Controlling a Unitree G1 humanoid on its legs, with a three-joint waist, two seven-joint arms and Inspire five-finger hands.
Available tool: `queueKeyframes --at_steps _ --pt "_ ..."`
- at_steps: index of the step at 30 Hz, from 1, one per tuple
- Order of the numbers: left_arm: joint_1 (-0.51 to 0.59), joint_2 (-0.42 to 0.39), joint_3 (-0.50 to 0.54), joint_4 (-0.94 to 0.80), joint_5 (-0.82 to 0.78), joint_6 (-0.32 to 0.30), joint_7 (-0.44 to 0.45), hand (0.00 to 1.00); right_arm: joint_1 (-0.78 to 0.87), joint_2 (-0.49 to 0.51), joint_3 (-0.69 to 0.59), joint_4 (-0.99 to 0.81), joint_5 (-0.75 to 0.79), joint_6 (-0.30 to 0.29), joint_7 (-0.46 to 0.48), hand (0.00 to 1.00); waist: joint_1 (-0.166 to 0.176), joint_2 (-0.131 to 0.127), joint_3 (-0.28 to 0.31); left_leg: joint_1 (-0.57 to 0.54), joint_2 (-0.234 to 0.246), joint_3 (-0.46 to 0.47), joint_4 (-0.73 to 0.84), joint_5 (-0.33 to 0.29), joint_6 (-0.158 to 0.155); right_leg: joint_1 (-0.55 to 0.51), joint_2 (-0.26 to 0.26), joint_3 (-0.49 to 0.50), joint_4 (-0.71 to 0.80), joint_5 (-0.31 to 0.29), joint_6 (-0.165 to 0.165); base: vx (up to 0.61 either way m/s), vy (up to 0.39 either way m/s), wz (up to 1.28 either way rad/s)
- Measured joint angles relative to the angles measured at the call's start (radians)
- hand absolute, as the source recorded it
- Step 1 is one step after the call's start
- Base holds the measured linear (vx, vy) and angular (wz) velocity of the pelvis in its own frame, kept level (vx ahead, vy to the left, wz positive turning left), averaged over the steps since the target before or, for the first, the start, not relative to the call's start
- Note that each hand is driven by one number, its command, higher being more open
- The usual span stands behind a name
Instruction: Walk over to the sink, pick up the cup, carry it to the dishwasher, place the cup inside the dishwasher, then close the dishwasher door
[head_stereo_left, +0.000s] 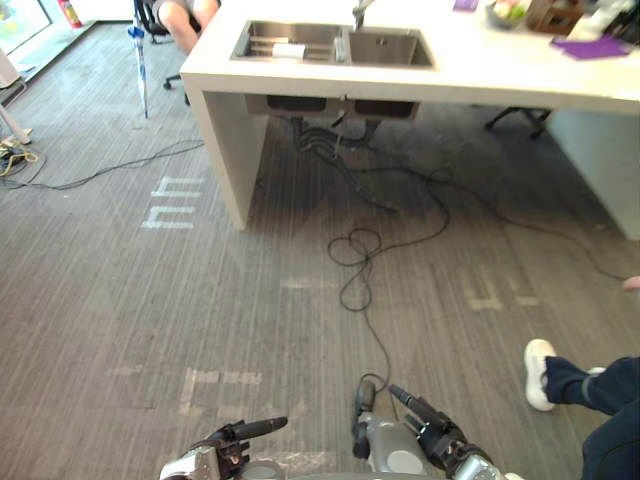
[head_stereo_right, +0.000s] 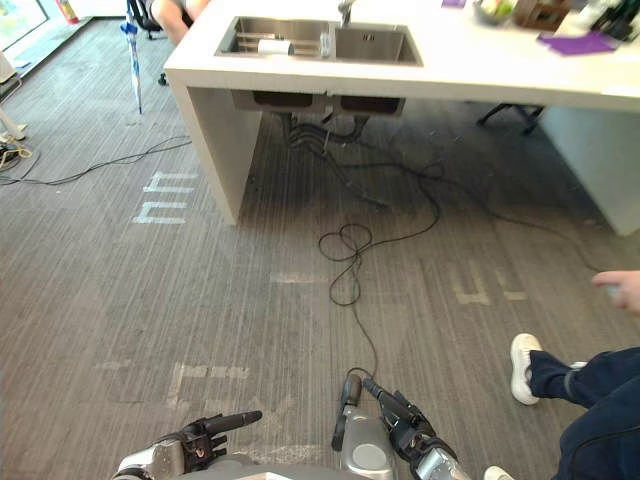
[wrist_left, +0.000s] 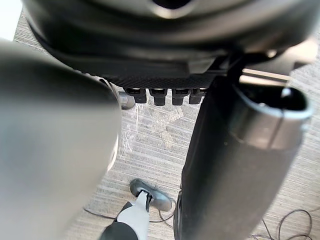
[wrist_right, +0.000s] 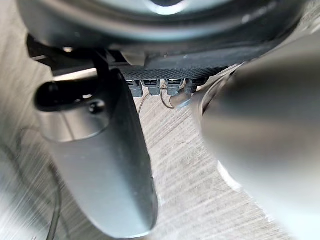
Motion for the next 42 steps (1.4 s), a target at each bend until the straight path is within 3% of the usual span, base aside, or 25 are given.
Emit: queueKeyframes --at_steps 2,6,8,10,12,14,15,16,18,19,20,21,23,26,28,30,31,32,33,34,36,38,39,41,42 --pt "0.001 -0.005 -0.009 0.006 0.000 -0.005 0.000 1.00 0.011 0.014 -0.039 -0.001 -0.001 -0.003 -0.002 1.00 0.002 0.017 -0.007 0.007 0.047 -0.003 0.047 -0.015 -0.024 -0.028 0.020 -0.010 0.132 -0.114 -0.009 0.33 -0.229 -0.03" --pt "0.004 -0.014 -0.006 0.013 0.002 -0.026 -0.007 1.00 0.064 0.014 -0.069 0.015 -0.009 -0.003 -0.013 1.00 0.000 0.052 -0.042 -0.089 0.105 -0.012 0.326 0.007 -0.024 0.021 0.038 -0.027 0.153 -0.181 -0.024 0.26 -0.143 0.06" --pt "0.016 -0.024 0.025 0.013 0.002 -0.065 -0.029 1.00 0.091 -0.010 -0.064 0.019 -0.023 0.009 -0.012 1.00 -0.003 0.091 -0.067 -0.195 0.178 -0.024 0.593 0.124 -0.025 0.112 0.081 -0.044 0.092 -0.199 -0.030 0.33 -0.076 0.07" --pt "0.019 -0.022 0.053 0.000 0.000 -0.090 -0.036 1.00 0.111 -0.022 -0.040 0.030 -0.065 0.014 -0.013 1.00 -0.004 0.090 -0.065 -0.295 0.222 -0.060 0.823 0.250 -0.007 0.220 0.106 -0.057 0.011 -0.205 -0.041 0.35 -0.061 0.24" --pt "0.018 -0.031 0.077 -0.037 -0.015 -0.104 -0.048 1.00 0.100 -0.035 -0.026 0.049 -0.092 0.026 -0.014 1.00 0.008 0.083 -0.058 -0.396 0.186 -0.039 0.940 0.096 0.044 0.324 0.101 -0.049 -0.041 -0.213 -0.060 0.41 -0.031 -0.01" --pt "0.020 -0.040 0.078 -0.047 -0.019 -0.118 -0.050 1.00 0.079 -0.036 -0.022 0.052 -0.098 0.026 -0.012 1.00 0.016 0.081 -0.056 -0.417 0.134 0.014 0.816 0.044 0.044 0.360 0.083 -0.026 -0.060 -0.219 -0.056 0.29 0.063 -0.40" --pt "0.024 -0.049 0.081 -0.066 -0.019 -0.130 -0.049 1.00 0.051 -0.036 -0.016 0.051 -0.120 0.025 -0.013 1.00 0.018 0.077 -0.048 -0.431 0.071 0.064 0.602 0.036 0.046 0.382 0.061 -0.007 -0.073 -0.225 -0.048 0.24 0.094 -0.44" --pt "0.025 -0.052 0.081 -0.069 -0.019 -0.132 -0.049 1.00 0.046 -0.037 -0.016 0.050 -0.121 0.025 -0.013 1.00 0.018 0.075 -0.044 -0.431 0.056 0.070 0.550 0.040 0.042 0.386 0.055 -0.004 -0.075 -0.226 -0.045 0.31 0.150 -0.39" --pt "0.027 -0.075 0.079 -0.077 -0.018 -0.149 -0.049 1.00 0.042 -0.043 -0.016 0.038 -0.122 0.021 -0.012 1.00 0.027 0.077 -0.035 -0.421 -0.030 0.087 0.098 0.153 0.002 0.416 0.036 0.016 -0.091 -0.245 -0.010 0.35 0.211 -0.23" --pt "0.031 -0.081 0.076 -0.080 -0.019 -0.150 -0.048 1.00 0.047 -0.047 -0.015 0.039 -0.122 0.022 -0.012 1.00 0.032 0.084 -0.031 -0.407 -0.034 0.087 -0.023 0.200 -0.023 0.439 0.043 0.023 -0.101 -0.256 0.009 0.46 0.310 -0.19" --pt "0.033 -0.080 0.076 -0.093 -0.021 -0.152 -0.043 1.00 0.049 -0.051 -0.013 0.043 -0.121 0.022 -0.011 1.00 0.035 0.089 -0.017 -0.393 -0.023 0.094 -0.037 0.263 -0.007 0.476 0.050 0.034 -0.115 -0.271 0.029 0.46 0.296 -0.24" --pt "0.036 -0.069 0.073 -0.113 -0.021 -0.149 -0.038 1.00 0.046 -0.044 0.003 0.045 -0.121 0.025 -0.008 1.00 0.043 0.067 0.000 -0.375 -0.030 0.133 -0.005 0.291 0.022 0.515 0.035 0.040 -0.129 -0.278 0.040 0.39 0.234 -0.22" --pt "0.027 -0.053 0.073 -0.116 -0.021 -0.145 -0.034 1.00 0.044 -0.042 0.012 0.044 -0.121 0.035 0.010 1.00 0.047 0.025 0.005 -0.376 -0.057 0.183 0.032 0.276 0.049 0.534 -0.010 0.043 -0.142 -0.278 0.039 0.32 0.155 -0.15" --pt "0.024 -0.055 0.075 -0.110 -0.034 -0.145 -0.031 1.00 0.042 -0.047 0.028 0.047 -0.123 0.036 0.018 1.00 0.049 0.017 0.004 -0.380 -0.091 0.171 0.101 0.221 0.131 0.532 -0.050 0.067 -0.093 -0.265 0.046 0.31 0.158 -0.02" --pt "0.025 -0.050 0.079 -0.093 -0.048 -0.149 -0.016 1.00 0.034 -0.043 0.031 0.063 -0.144 0.034 0.029 1.00 0.050 0.000 -0.010 -0.365 -0.114 0.175 0.114 0.193 0.161 0.513 -0.080 0.112 -0.022 -0.255 0.063 0.28 0.119 0.01" --pt "0.028 -0.052 0.082 -0.068 -0.057 -0.150 -0.011 1.00 0.028 -0.040 0.030 0.075 -0.166 0.034 0.028 1.00 0.056 -0.016 -0.041 -0.346 -0.145 0.187 0.083 0.175 0.166 0.428 -0.125 0.151 0.150 -0.243 0.143 0.28 0.105 -0.03" --pt "0.035 -0.051 0.081 -0.058 -0.058 -0.149 -0.011 1.00 0.014 -0.036 0.021 0.077 -0.166 0.031 0.028 1.00 0.056 -0.039 -0.051 -0.311 -0.178 0.194 0.051 0.165 0.180 0.342 -0.170 0.180 0.345 -0.216 0.207 0.29 0.098 0.02" --pt "0.042 -0.045 0.079 -0.048 -0.057 -0.149 -0.010 1.00 0.004 -0.031 0.012 0.070 -0.163 0.025 0.028 1.00 0.054 -0.059 -0.059 -0.266 -0.206 0.192 0.029 0.156 0.179 0.262 -0.207 0.220 0.531 -0.132 0.242 0.43 0.097 0.12" --pt "0.048 -0.043 0.070 -0.039 -0.057 -0.149 -0.007 1.00 0.001 -0.031 0.001 0.066 -0.161 0.015 0.027 1.00 0.051 -0.058 -0.060 -0.218 -0.218 0.179 0.022 0.136 0.182 0.211 -0.218 0.236 0.684 -0.086 0.240 0.31 0.053 0.19" --pt "0.050 -0.044 0.069 -0.037 -0.057 -0.148 -0.003 1.00 -0.001 -0.030 0.001 0.062 -0.160 0.010 0.023 1.00 0.050 -0.057 -0.059 -0.195 -0.217 0.169 0.024 0.131 0.188 0.188 -0.221 0.229 0.755 -0.097 0.224 0.39 -0.009 0.33" --pt "0.054 -0.045 0.059 -0.033 -0.070 -0.141 0.005 1.00 -0.020 -0.035 0.001 0.058 -0.145 0.000 0.001 1.00 0.041 -0.048 -0.063 -0.129 -0.204 0.142 0.014 0.107 0.174 0.095 -0.221 0.150 0.893 -0.181 0.114 0.31 -0.073 0.29" --pt "0.052 -0.045 0.052 -0.032 -0.097 -0.137 0.009 1.00 -0.036 -0.039 -0.008 0.057 -0.101 -0.006 -0.015 1.00 0.039 -0.039 -0.056 -0.104 -0.185 0.122 0.013 0.085 0.168 0.018 -0.218 0.089 0.858 -0.230 0.069 0.22 -0.111 0.27" --pt "0.050 -0.049 0.048 -0.028 -0.105 -0.132 0.020 1.00 -0.041 -0.041 -0.029 0.055 -0.072 -0.020 -0.022 1.00 0.026 -0.021 -0.041 -0.078 -0.147 0.094 0.022 0.067 0.147 -0.018 -0.200 0.026 0.710 -0.261 0.072 0.21 -0.158 0.40" --pt "0.049 -0.049 0.049 -0.026 -0.114 -0.123 0.027 1.00 -0.033 -0.038 -0.039 0.055 -0.046 -0.031 -0.025 1.00 0.020 -0.011 -0.033 -0.056 -0.110 0.053 0.034 0.045 0.109 -0.022 -0.151 0.022 0.414 -0.237 0.082 0.30 -0.268 0.68" --pt "0.045 -0.041 0.050 -0.026 -0.114 -0.112 0.026 1.00 -0.021 -0.017 -0.049 0.055 -0.040 -0.031 -0.026 1.00 0.015 -0.034 -0.031 -0.050 -0.116 0.014 0.045 0.030 0.077 -0.010 -0.136 0.070 0.230 -0.122 0.086 0.30 -0.300 0.88"
